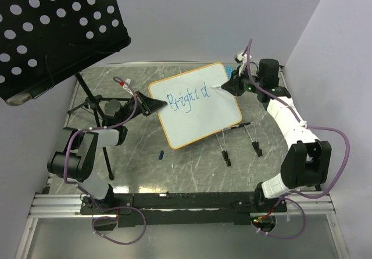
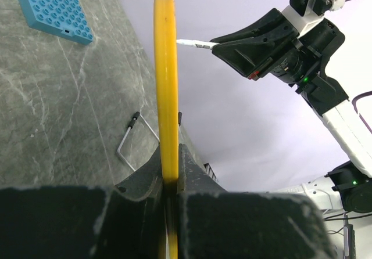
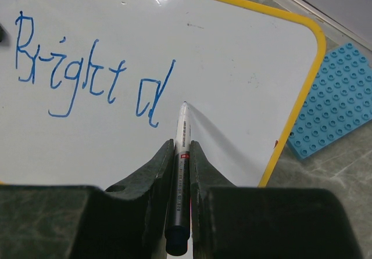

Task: Write a sentence on the whiteboard
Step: Write on the whiteboard with the whiteboard.

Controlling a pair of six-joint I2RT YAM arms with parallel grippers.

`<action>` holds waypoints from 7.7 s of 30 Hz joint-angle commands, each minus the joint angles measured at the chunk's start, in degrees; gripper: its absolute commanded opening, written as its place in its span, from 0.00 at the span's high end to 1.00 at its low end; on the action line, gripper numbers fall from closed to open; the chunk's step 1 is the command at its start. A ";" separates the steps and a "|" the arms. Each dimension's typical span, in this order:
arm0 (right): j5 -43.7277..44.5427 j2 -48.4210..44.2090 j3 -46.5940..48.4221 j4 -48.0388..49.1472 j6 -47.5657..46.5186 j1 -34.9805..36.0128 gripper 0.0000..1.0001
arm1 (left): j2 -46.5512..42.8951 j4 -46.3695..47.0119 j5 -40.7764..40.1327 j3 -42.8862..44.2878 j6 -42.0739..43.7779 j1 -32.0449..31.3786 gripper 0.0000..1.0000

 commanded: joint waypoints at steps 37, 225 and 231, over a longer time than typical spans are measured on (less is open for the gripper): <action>-0.03 -2.35 -0.62 -2.93 -4.79 2.50 1.00 | -1.79 19.13 -0.62 2.31 -2.70 0.19 0.99; -0.56 -1.30 3.95 -1.88 3.38 -3.13 1.00 | -0.12 21.06 -0.35 2.04 -3.23 0.71 0.99; 0.68 0.19 4.04 -0.47 3.91 -4.27 1.00 | -0.74 20.36 0.17 1.87 -2.79 0.71 0.99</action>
